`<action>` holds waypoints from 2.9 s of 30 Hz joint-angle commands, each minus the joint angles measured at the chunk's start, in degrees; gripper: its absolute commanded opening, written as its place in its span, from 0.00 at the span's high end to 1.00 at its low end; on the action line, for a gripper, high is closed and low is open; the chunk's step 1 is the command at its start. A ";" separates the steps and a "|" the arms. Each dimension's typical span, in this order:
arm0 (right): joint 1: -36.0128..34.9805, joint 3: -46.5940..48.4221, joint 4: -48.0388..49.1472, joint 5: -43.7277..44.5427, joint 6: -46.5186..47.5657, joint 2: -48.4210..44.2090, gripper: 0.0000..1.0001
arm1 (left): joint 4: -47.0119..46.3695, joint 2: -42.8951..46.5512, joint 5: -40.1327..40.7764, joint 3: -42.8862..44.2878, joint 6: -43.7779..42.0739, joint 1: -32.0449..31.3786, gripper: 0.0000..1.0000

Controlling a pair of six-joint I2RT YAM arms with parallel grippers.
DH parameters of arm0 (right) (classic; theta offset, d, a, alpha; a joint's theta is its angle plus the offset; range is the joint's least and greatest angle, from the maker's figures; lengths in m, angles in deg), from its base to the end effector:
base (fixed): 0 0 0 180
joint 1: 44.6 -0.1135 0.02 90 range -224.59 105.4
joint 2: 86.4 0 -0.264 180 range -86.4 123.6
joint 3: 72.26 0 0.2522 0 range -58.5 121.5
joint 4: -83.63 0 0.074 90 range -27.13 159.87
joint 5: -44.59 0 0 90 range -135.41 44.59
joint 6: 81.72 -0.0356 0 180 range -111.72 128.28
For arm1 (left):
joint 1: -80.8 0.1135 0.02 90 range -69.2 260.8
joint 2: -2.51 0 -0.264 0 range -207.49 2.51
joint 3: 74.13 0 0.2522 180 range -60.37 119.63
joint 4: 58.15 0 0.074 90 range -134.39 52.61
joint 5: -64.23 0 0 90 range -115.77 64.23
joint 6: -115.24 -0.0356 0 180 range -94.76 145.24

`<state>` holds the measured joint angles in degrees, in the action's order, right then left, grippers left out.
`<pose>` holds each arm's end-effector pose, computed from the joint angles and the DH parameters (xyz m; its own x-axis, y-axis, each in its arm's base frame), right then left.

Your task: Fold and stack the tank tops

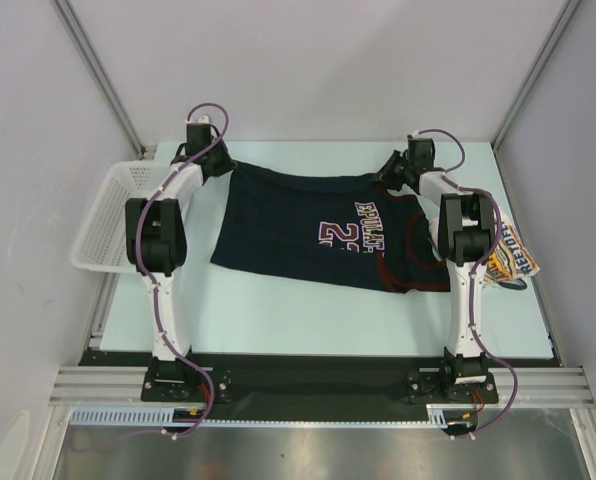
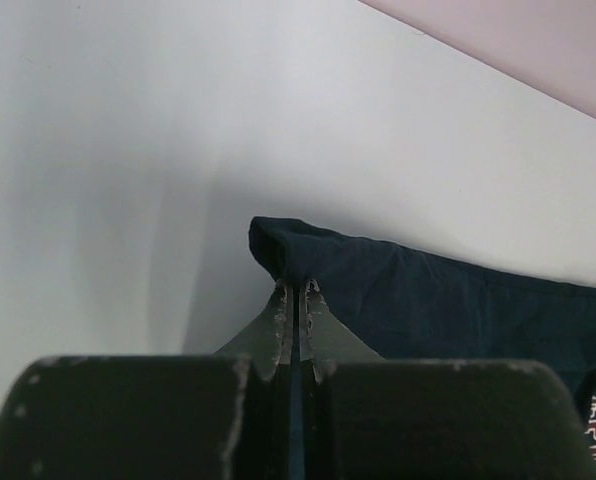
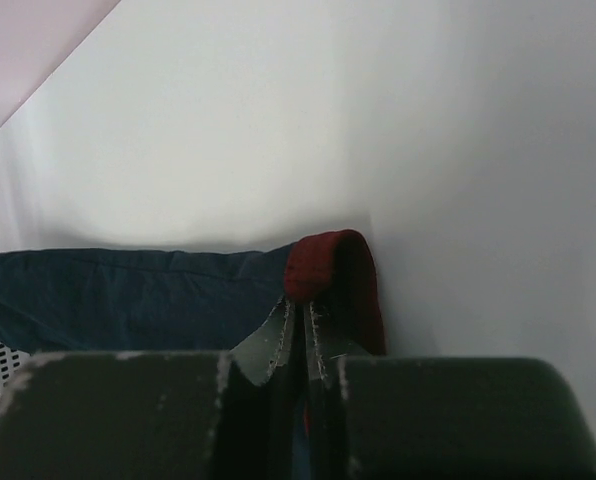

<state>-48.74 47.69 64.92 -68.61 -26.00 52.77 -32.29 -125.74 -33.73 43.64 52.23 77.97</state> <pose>0.5396 0.0531 0.1375 -0.7185 0.4670 -0.5154 0.0344 0.7640 0.6444 0.5186 -0.0306 0.2102 -0.6001 -0.4203 -0.6805 -0.1258 0.8898 -0.4387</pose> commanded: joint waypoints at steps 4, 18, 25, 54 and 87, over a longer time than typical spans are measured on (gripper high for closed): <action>0.98 4.46 -3.13 -0.61 0.62 -5.23 0.94 | -0.94 4.32 -1.26 2.78 0.26 0.37 0.99; 1.94 4.20 -5.24 -3.43 0.62 -8.39 0.91 | -1.29 6.69 -0.91 -1.08 -0.26 0.37 0.99; 2.38 1.40 -7.00 -4.49 1.76 -11.55 0.91 | -2.08 9.94 -0.91 -3.80 -0.26 0.46 1.00; -6.14 -41.85 0.91 8.17 4.49 -38.61 0.94 | -7.97 24.97 2.96 -31.41 0.53 1.07 1.00; -16.07 -68.57 4.07 23.11 -0.25 -59.81 0.76 | -10.78 39.90 7.35 -53.46 4.04 1.07 0.56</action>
<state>-63.58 -19.67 67.17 -49.44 -24.43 -5.41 -39.99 -90.79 -28.82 -7.68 54.46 78.49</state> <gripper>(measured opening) 0.188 0.340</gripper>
